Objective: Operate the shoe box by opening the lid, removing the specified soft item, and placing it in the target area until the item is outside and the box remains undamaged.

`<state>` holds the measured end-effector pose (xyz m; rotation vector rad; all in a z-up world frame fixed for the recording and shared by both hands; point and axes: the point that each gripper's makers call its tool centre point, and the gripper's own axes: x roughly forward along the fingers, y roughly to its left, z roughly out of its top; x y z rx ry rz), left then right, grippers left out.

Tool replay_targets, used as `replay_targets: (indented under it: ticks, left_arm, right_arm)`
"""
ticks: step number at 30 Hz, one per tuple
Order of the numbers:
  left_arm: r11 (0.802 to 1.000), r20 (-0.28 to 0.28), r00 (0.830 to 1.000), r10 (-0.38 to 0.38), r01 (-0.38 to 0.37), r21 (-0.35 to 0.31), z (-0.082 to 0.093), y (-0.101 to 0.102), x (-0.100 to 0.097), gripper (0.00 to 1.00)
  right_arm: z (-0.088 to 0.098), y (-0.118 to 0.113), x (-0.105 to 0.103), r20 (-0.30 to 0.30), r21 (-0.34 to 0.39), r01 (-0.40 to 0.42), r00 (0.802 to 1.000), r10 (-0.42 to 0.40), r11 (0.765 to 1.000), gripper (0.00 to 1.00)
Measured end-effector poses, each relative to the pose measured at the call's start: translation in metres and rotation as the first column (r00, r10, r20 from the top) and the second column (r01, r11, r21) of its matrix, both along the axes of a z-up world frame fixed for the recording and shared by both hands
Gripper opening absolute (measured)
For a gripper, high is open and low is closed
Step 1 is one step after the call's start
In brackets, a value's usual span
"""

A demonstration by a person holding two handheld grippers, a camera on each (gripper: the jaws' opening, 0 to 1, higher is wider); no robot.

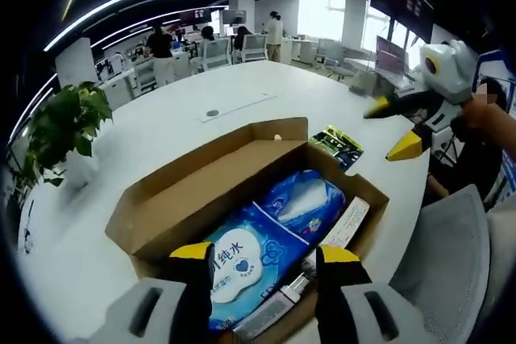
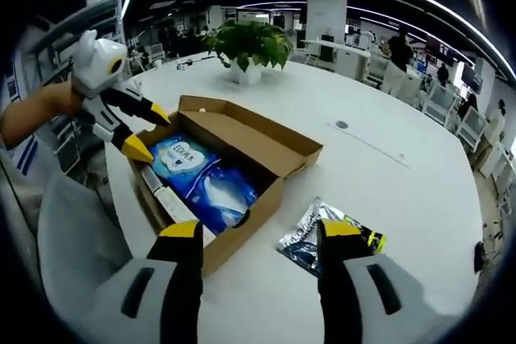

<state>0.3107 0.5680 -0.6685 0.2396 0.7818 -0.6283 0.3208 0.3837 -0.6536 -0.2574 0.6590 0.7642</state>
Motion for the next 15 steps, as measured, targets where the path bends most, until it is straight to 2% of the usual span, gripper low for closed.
replay_targets:
  ticks: [8,15]
  left_arm:
    - [0.996,0.018,0.996,0.082,-0.082,-0.019,0.006,0.028,-0.003,0.50]
    - [0.991,0.029,0.991,0.130,-0.129,-0.031,0.006,0.047,-0.008,0.47]
  right_arm:
    - [-0.003,0.031,0.007,-0.022,0.050,-0.039,0.999,0.040,0.998,0.46]
    - [-0.016,0.054,0.007,-0.057,0.038,-0.088,0.994,0.090,0.995,0.42]
